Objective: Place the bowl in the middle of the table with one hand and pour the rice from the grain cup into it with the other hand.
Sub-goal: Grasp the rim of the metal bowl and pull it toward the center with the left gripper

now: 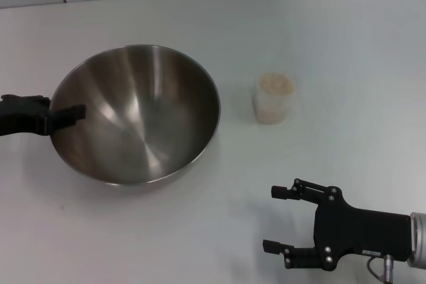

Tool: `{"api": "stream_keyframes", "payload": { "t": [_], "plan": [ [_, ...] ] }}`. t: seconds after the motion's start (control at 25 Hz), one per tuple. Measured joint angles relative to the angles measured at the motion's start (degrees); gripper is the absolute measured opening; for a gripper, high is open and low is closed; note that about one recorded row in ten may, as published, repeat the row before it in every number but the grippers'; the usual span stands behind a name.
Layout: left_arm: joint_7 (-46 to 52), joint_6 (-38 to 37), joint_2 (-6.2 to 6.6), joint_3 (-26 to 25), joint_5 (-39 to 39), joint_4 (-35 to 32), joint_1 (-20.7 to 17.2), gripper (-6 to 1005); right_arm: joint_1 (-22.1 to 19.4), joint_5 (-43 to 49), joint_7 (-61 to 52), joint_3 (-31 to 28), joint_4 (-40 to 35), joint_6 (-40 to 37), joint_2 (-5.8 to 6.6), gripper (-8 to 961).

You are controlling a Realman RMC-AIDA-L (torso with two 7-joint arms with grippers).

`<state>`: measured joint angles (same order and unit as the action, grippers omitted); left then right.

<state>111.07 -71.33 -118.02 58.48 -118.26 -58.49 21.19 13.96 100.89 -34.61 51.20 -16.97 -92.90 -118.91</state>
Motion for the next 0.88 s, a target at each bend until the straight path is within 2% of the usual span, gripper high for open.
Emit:
{"api": "stream_keyframes", "payload": {
  "t": [0.24, 0.48, 0.68, 0.88],
  "plan": [
    [1.5, 0.2, -0.06, -0.2, -3.7, 0.8, 2.2, 391, 0.1, 0.0, -0.1, 0.1, 0.0, 0.0, 0.0, 822],
    [2.2, -0.3, -0.05, 0.3, -4.2, 0.8, 3.6, 179, -0.2, 0.0, -1.4, 0.1, -0.7, 0.0, 0.0, 822],
    [4.8, -0.7, 0.02, -0.2, -6.6, 1.0, 6.1, 137, -0.2, 0.0, -1.5, 0.1, -0.7, 0.0, 0.0, 821],
    [6.9, -3.1, 0.9, -1.4, -6.9, 2.2, 9.6, 97, -0.3, 0.0, -1.5, 0.1, -0.7, 0.0, 0.0, 821]
  ]
}}
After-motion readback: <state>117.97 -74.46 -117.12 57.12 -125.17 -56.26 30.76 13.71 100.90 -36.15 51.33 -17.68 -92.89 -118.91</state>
